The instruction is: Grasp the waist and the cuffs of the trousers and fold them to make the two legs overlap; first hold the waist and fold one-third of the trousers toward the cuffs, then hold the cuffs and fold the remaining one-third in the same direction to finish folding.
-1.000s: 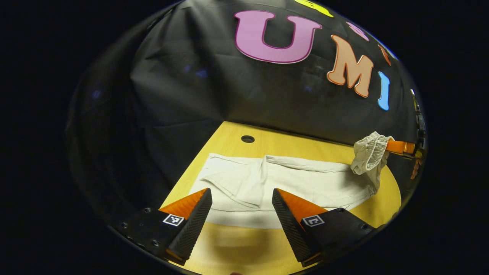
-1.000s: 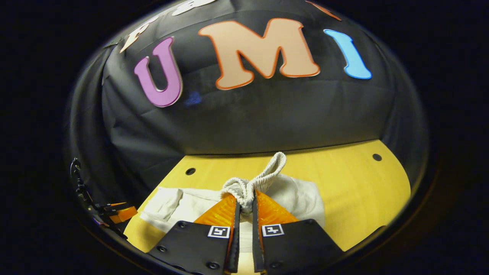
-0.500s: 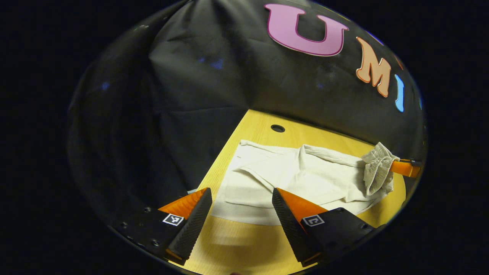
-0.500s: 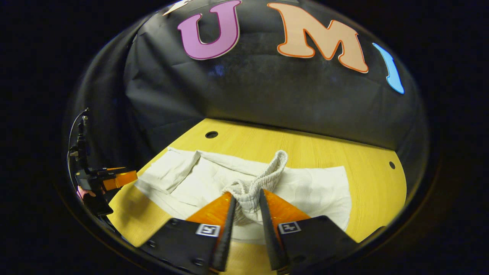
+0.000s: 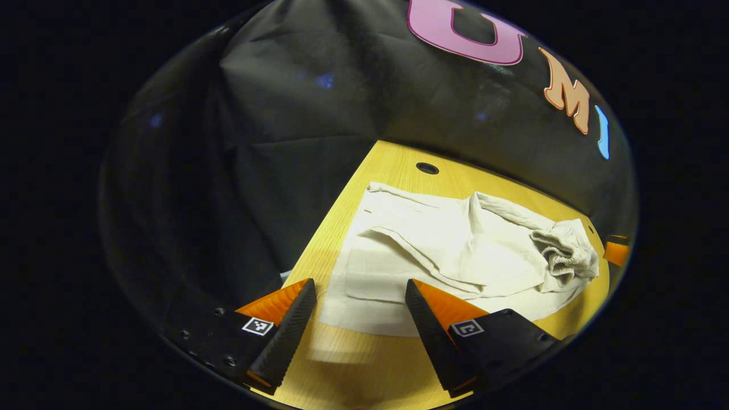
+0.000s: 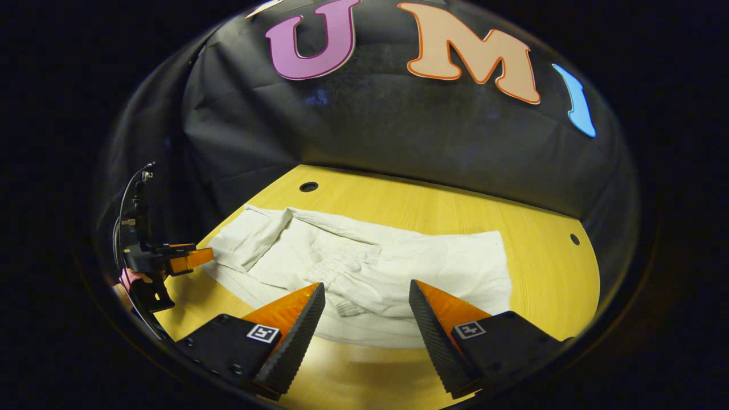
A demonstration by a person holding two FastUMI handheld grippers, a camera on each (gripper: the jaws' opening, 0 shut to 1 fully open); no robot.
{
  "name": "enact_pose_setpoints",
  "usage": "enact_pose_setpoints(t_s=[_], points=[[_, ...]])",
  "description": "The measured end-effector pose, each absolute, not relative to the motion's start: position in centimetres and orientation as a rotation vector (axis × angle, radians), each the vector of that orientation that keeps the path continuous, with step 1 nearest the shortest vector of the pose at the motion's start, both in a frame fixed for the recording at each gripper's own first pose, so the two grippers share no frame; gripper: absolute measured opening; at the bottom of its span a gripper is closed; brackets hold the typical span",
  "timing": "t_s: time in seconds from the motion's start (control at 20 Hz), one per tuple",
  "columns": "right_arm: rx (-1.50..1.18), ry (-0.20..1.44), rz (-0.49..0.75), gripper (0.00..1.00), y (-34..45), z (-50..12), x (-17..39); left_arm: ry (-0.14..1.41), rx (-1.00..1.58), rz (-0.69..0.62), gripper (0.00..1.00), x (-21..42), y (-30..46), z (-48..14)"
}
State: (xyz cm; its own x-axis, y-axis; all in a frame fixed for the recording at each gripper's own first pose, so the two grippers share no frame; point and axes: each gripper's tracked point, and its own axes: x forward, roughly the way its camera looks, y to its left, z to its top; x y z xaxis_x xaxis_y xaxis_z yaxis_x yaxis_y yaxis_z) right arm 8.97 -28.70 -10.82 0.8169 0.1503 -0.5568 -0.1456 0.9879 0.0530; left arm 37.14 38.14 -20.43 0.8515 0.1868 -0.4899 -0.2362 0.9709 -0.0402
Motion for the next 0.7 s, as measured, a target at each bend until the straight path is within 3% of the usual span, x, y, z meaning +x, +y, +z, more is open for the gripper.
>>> enact_pose_setpoints(t_s=[0.35, 0.45, 0.5, 0.65, 0.7], points=[[0.052, 0.6, 0.043, 0.96, -33.4, -11.4, 7.9, 0.533, -0.06, 0.27, 0.93, 37.7, 38.9, -21.1], [0.066, 0.596, 0.016, 0.94, -34.5, -11.3, 7.7, 0.548, -0.014, 0.294, 0.83, 37.5, 39.5, -21.4], [0.065, 0.594, 0.004, 0.96, -35.1, -11.3, 7.5, 0.541, -0.013, 0.29, 0.71, 37.8, 39.4, -21.3], [0.066, 0.602, -0.029, 0.96, -37.0, -11.3, 6.4, 0.551, -0.007, 0.264, 0.53, 38.3, 38.2, -21.4], [0.07, 0.603, -0.042, 0.94, -37.6, -11.3, 6.2, 0.554, -0.003, 0.255, 0.38, 38.5, 37.8, -21.4]])
